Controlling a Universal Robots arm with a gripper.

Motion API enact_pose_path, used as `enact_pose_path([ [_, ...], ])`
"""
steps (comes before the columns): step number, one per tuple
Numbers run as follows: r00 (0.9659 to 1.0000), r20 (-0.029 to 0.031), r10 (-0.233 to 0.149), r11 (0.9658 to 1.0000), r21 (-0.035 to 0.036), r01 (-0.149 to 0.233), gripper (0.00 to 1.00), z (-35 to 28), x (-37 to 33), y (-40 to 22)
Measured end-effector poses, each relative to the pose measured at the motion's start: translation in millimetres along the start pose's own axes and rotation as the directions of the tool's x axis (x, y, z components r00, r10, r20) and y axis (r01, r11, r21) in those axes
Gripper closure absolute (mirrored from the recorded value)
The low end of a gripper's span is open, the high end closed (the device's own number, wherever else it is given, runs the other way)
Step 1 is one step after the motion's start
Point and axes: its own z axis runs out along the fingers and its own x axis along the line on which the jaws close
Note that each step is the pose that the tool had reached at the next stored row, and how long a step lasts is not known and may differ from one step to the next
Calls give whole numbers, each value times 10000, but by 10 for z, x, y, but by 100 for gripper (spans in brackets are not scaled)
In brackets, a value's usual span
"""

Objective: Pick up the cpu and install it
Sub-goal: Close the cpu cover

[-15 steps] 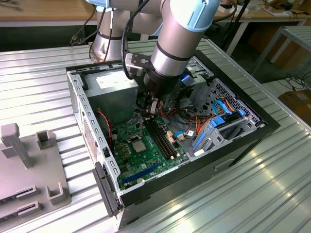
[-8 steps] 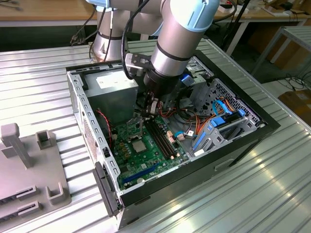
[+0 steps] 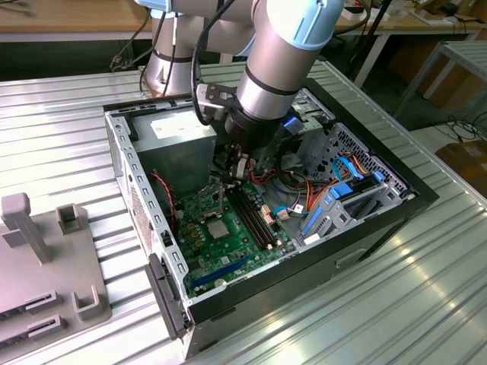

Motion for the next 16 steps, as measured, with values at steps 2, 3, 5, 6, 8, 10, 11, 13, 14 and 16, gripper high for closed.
enact_pose_path([
  [2,10000,-3,-20,10000,0,20,89,-4,0,0],
  [3,10000,-4,-23,10000,-1,23,89,-7,0,1],
  [5,10000,-7,-27,10000,-1,27,89,-16,0,2],
  [6,10000,-3,-29,10000,-1,29,89,-18,0,2],
  [8,10000,-4,-46,10000,-1,46,89,-20,0,2],
  [10,10000,-11,-79,10000,-2,79,89,-22,1,1],
  [11,9999,-13,-99,10000,-3,99,89,-22,2,1],
  [13,9998,-20,-176,9998,-6,176,89,-22,9,-3],
  [14,9998,-25,-212,9998,-7,212,89,-23,14,-5],
  [16,9997,-30,-262,9997,-8,262,89,-25,19,-7],
])
